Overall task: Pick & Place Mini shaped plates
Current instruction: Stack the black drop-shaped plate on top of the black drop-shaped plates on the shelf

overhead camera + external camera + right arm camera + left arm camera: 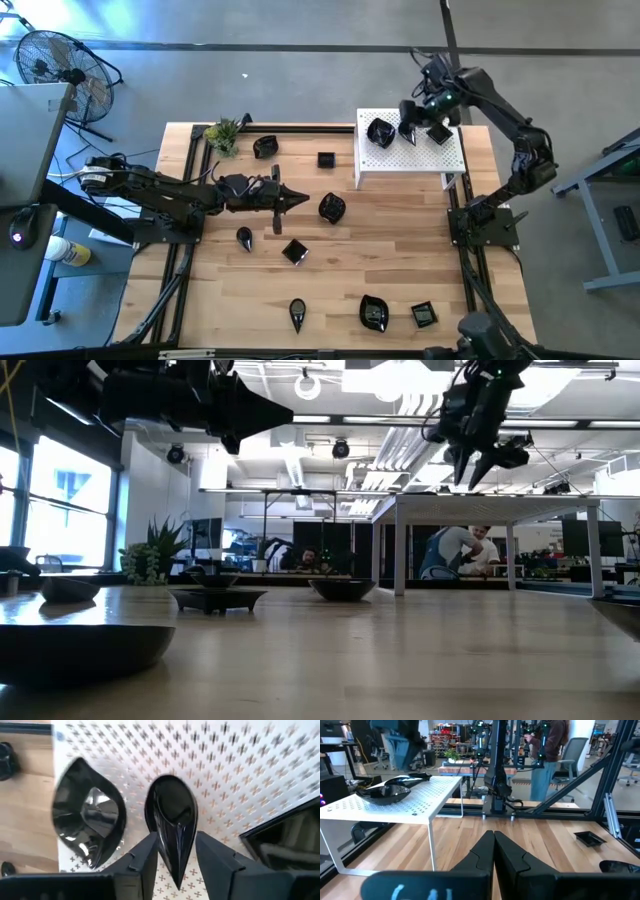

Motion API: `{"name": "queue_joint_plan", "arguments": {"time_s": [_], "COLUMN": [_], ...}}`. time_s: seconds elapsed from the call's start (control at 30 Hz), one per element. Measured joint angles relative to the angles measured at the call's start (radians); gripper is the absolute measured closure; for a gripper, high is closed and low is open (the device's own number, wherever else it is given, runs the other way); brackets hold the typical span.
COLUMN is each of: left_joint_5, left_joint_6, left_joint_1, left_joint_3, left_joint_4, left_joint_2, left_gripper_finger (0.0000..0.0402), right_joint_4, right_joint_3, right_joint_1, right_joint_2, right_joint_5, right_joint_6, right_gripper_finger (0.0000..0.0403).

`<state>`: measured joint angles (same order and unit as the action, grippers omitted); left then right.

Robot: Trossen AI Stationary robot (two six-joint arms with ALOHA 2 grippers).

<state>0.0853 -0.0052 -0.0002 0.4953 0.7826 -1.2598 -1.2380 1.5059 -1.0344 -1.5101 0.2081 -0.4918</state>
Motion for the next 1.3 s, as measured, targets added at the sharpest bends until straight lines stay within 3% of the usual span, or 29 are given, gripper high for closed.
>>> {"name": "queue_joint_plan", "arguments": {"time_s": [0.17,0.33,0.63,0.97,1.3], "left_joint_5": [0.0,0.0,0.003,0.003,0.004], "left_joint_6": [-0.001,-0.001,0.0,0.0,0.0], "left_joint_1": [0.0,0.0,0.0,0.0,0.0], "left_joint_3": [0.0,0.0,0.0,0.001,0.001], "left_joint_4": [0.0,0.0,-0.008,-0.008,-0.008], "left_joint_2": [0.0,0.0,0.0,0.0,0.0], "left_gripper_finger": [0.0399,0.0399,0.0399,0.0399,0.0399], "right_joint_4": [-0.053,0.029,0.152,0.16,0.218], "right_joint_3": [0.069,-0.019,-0.149,-0.11,-0.114], "right_joint_1": [0.02,0.043,0.042,0.044,0.178], "right_joint_2": [0.009,0.029,0.029,0.03,0.028], "right_joint_5": [-0.104,-0.149,-0.146,-0.174,-0.173], "right_joint_6": [0.115,0.179,0.197,0.206,0.291], "right_gripper_finger": [0.0322,0.0395,0.04,0.0399,0.0402]}}
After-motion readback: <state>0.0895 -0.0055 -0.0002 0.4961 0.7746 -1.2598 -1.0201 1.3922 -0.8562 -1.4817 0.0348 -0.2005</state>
